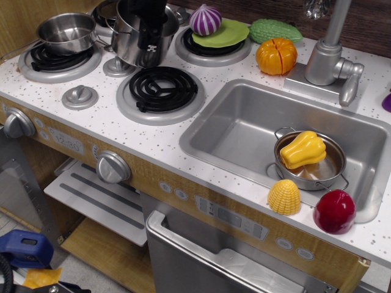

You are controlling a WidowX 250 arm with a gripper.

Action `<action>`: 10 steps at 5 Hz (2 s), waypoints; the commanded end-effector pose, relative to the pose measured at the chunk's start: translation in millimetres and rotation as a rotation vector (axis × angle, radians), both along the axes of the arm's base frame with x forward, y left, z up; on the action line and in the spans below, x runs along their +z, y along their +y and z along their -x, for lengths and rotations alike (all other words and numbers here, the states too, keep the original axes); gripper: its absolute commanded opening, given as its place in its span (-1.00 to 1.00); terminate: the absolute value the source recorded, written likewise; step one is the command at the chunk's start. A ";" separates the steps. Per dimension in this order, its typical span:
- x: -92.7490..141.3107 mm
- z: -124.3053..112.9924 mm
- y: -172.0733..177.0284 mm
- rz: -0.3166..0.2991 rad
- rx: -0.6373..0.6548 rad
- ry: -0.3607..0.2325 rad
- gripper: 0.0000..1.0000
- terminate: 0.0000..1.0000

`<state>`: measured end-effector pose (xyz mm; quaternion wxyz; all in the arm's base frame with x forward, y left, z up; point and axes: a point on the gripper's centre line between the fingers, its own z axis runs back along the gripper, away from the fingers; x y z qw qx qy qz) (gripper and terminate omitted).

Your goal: Put pot on stove which is near stove

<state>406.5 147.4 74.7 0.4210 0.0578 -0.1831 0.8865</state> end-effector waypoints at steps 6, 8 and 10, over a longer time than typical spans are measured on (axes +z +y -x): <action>35.9 26.6 -68.9 0.174 0.269 -0.225 -1.00 -1.00; 21.7 29.5 -69.8 0.178 0.283 -0.261 -1.00 -1.00; 12.9 31.9 -64.8 0.185 0.267 -0.288 1.00 -1.00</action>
